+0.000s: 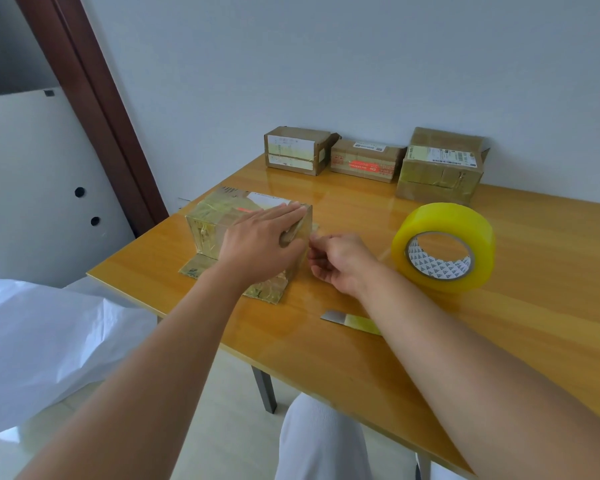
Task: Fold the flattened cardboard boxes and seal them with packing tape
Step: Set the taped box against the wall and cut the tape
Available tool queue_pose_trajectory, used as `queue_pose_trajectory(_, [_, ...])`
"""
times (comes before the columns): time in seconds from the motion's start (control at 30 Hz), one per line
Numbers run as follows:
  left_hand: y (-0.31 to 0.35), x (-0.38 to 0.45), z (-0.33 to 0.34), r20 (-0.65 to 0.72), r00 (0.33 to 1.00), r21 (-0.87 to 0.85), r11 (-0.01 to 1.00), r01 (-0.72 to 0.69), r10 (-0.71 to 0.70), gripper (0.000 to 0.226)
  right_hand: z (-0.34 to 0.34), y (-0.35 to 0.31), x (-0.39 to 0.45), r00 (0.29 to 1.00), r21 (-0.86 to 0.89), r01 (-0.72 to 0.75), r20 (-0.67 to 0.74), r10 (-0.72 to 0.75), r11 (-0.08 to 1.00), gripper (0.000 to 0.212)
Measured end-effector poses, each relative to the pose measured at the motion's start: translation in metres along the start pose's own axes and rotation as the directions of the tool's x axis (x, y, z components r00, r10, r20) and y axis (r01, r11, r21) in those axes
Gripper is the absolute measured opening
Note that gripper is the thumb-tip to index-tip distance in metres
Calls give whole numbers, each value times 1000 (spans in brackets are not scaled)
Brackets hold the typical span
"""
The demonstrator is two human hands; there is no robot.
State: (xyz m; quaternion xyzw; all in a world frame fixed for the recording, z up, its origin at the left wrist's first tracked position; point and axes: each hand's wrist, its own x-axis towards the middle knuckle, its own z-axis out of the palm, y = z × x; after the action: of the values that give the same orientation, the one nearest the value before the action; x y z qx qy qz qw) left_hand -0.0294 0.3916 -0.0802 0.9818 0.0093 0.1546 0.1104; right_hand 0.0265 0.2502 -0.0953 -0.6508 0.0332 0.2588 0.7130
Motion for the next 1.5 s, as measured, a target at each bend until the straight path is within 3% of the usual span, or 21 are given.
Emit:
queue_pose_trajectory(0.43, [8,1,5,-135,988,-52,996,74,-81,46,13,-9,7,980,-8,-193,35,193,981,19])
queue_pose_trajectory(0.6, [11,0,2,-132,988,-45,997,69,-74,47,10,-17,5,994,-103,-108,18,111,989,18])
queue_pose_trajectory(0.67, [11,0,1,-134,988,-47,996,71,-77,47,8,-18,3,999,-221,-47,-9,46,974,16])
queue_pose_trajectory(0.8, [12,-1,0,-119,990,-49,996,74,-80,47,0,-7,2,996,-486,7,-75,-50,874,22])
queue_pose_trajectory(0.9, [11,-1,1,-123,989,-45,996,76,-81,47,-3,-3,6,957,-616,141,-117,-267,775,14])
queue_pose_trajectory(1.0, [8,2,7,-152,987,-44,998,46,-52,48,-5,-3,8,904,-644,336,16,-427,687,3])
queue_pose_trajectory(1.13, [6,2,14,-176,984,-8,1000,17,-18,49,-5,0,5,876,-777,438,255,-410,452,16])
queue_pose_trajectory(1.37, [3,1,6,-58,998,39,999,-7,10,64,-9,-8,1,882,-882,433,372,-289,188,19])
queue_pose_trajectory(1.43, [5,1,-1,2,1000,-9,1000,24,-24,69,-11,-8,2,900,-875,413,348,-264,253,20])
queue_pose_trajectory(1.5, [8,1,-8,70,995,-85,993,79,-73,73,-9,-10,-2,921,-799,373,255,-295,472,25])
